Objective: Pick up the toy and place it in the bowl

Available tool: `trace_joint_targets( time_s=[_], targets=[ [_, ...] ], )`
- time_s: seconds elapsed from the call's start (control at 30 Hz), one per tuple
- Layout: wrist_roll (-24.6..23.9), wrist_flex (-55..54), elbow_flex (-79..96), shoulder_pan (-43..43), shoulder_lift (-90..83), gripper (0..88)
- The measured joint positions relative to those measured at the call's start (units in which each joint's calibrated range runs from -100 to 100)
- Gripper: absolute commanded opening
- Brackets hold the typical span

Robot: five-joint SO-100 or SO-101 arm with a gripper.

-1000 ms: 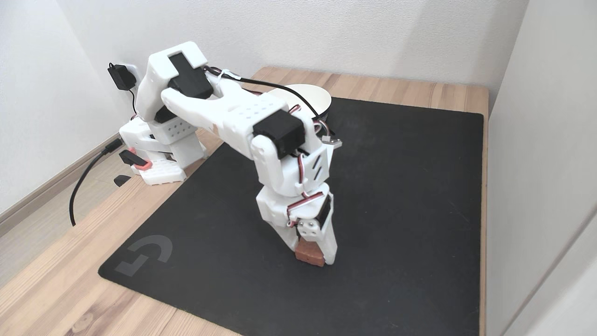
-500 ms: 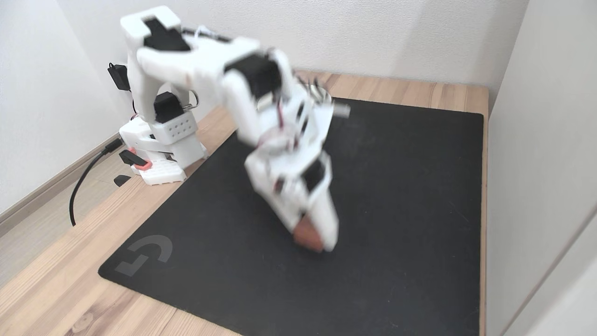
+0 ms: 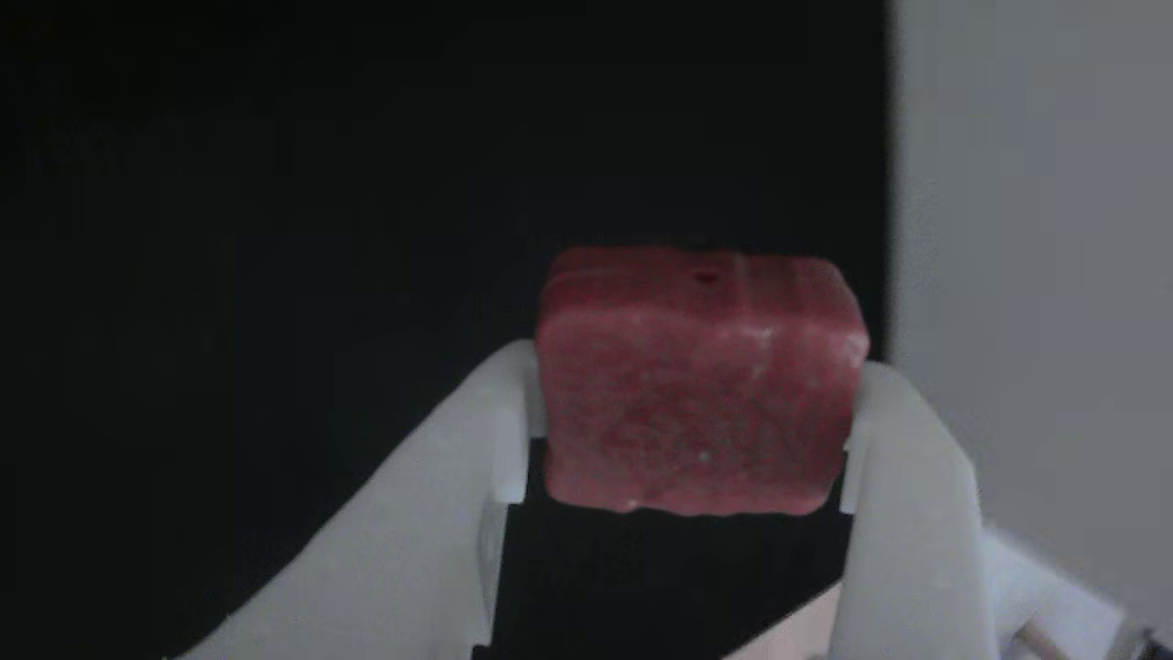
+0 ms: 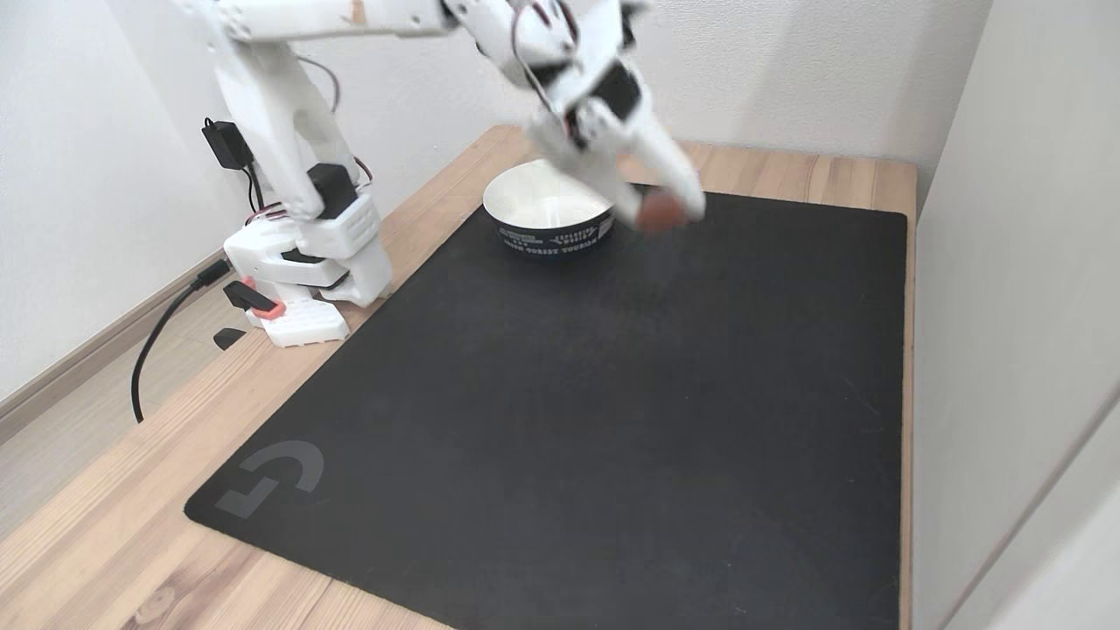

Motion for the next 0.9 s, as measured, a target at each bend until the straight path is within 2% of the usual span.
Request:
trace_joint_targets(
  time_s=[0.1, 0.13, 0.2, 0.27, 0.37, 0.43, 0.6, 0.9],
  targets=[
    [-2.32, -5.23, 10.68, -6.82, -8.41, 2.4],
    [-3.81, -7.85, 17.1, -11.4, -12.74, 2.4],
    [-4.94, -9.96, 20.88, -13.15, -15.74, 2.4],
    [-6.64, -13.85, 31.46, -20.31, -22.65, 2.4],
    [-8.13, -16.97, 39.4, -23.8, -27.39, 2.4],
    [-9.06, -19.33, 48.56, -29.05, -31.97, 2.4],
    [-9.99, -20.26, 59.05, -31.71, -38.05, 2.4],
    [-9.83, -20.35, 65.38, -35.62, -39.88, 2.7]
  ],
)
